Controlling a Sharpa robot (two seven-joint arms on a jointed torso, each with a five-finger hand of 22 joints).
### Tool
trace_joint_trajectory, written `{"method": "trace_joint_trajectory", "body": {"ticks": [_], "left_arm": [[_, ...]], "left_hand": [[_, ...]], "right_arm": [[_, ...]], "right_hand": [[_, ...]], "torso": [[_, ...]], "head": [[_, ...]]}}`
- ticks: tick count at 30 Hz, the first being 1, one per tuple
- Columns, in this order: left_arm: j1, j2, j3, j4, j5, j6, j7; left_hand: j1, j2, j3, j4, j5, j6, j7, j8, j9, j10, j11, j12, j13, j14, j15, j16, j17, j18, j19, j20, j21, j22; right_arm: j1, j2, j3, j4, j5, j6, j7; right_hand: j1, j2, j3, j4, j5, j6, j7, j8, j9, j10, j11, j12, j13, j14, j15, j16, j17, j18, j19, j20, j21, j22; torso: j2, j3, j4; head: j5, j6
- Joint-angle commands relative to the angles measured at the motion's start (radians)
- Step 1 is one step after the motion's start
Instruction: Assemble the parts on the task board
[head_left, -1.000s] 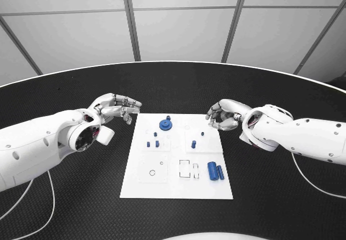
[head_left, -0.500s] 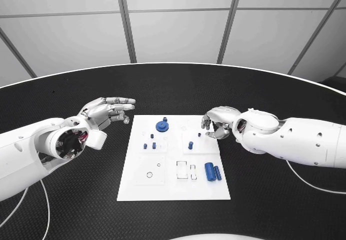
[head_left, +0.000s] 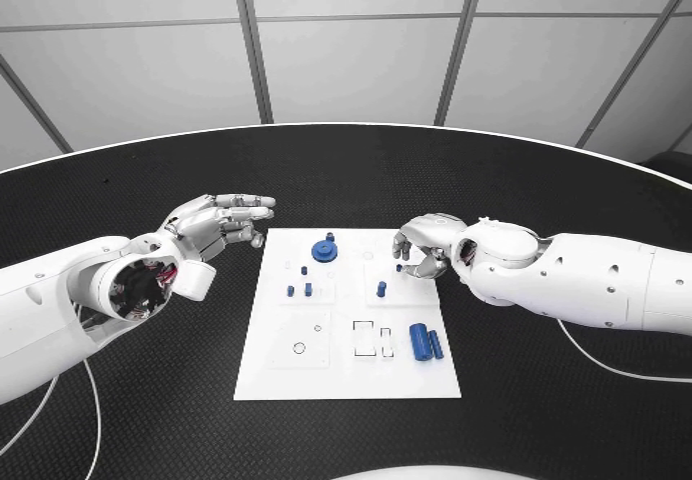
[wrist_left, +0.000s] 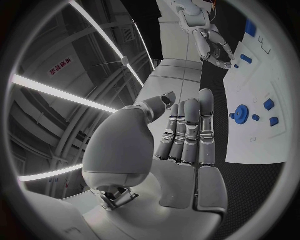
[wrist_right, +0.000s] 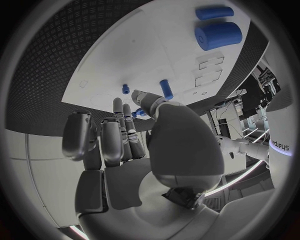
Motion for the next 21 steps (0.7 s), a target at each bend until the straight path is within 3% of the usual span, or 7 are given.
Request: {"method": "trace_joint_trajectory", "body": {"ticks": [1, 21], "left_arm": [[0.000, 0.000, 0.000, 0.001, 0.000, 0.000, 0.000], [0.000, 0.004, 0.000, -0.001, 0.001, 0.005, -0.008]], "left_hand": [[-0.010, -0.002, -0.007, 0.000, -0.002, 0.004, 0.001, -0.005, 0.002, 0.001, 0.001, -0.005, -0.001, -0.009, -0.001, -0.005, -0.001, 0.007, -0.006, 0.002, -0.004, -0.002], [-0.006, 0.001, -0.007, -0.001, -0.001, 0.003, 0.003, -0.008, 0.001, -0.001, 0.003, -0.009, -0.001, -0.009, 0.000, -0.007, -0.002, 0.007, -0.005, 0.003, -0.007, -0.004]], "right_arm": [[-0.002, 0.009, 0.000, -0.008, 0.000, 0.004, 0.003], [-0.014, 0.046, 0.000, -0.053, -0.001, 0.029, 0.015]], "right_hand": [[0.003, 0.001, 0.000, -0.007, -0.002, 0.010, 0.000, 0.002, 0.002, 0.010, -0.002, -0.005, -0.003, 0.037, 0.000, 0.006, 0.003, -0.014, 0.007, 0.001, 0.008, 0.012], [0.011, 0.013, 0.007, -0.017, 0.006, 0.028, 0.002, 0.007, 0.007, 0.033, -0.002, -0.005, -0.018, 0.038, -0.001, 0.010, 0.008, -0.016, 0.011, 0.000, 0.020, 0.022]], "torso": [[-0.001, 0.0013, -0.0011], [-0.001, 0.0034, -0.0026]], "head": [[0.002, -0.003], [0.006, -0.010]]}}
